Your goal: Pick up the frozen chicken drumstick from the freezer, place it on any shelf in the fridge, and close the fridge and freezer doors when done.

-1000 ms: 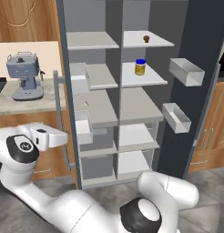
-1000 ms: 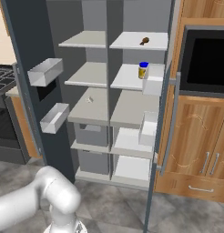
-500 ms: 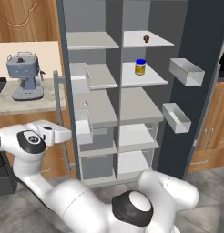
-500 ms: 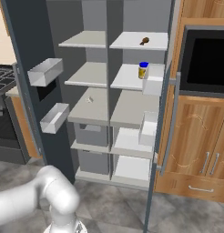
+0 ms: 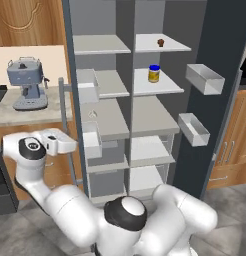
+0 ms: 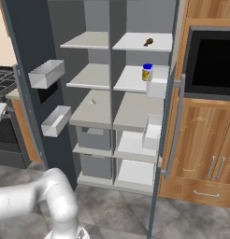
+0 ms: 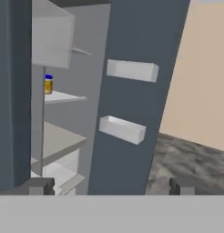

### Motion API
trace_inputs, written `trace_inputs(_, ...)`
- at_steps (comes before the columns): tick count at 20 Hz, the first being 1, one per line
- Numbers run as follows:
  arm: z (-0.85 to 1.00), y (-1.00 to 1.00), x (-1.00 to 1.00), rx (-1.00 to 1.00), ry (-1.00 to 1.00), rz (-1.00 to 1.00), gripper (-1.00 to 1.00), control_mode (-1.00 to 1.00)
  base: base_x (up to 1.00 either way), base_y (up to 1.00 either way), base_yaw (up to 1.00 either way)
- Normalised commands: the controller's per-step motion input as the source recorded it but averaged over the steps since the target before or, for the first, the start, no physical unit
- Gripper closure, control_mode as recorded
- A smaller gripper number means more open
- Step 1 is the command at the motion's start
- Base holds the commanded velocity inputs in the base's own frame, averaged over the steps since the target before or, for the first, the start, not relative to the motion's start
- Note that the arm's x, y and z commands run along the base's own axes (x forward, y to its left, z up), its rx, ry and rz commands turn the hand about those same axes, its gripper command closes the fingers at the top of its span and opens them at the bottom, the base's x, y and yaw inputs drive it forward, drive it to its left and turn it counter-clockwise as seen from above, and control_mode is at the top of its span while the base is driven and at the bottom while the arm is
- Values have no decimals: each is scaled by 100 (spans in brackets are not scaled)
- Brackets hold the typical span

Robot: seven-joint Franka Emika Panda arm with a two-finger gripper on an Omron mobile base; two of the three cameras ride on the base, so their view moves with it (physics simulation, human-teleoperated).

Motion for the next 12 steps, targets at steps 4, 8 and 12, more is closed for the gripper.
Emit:
trace_inputs(4, 0, -16, 25, 0, 0, -8, -100, -100, 0, 0, 0)
trace_inputs(8, -1, -36, 28, 0, 0, 0, -100, -100, 0, 0, 0)
trace_inputs(12, -3, -19, 32, 0, 0, 0, -100, -100, 0, 0, 0)
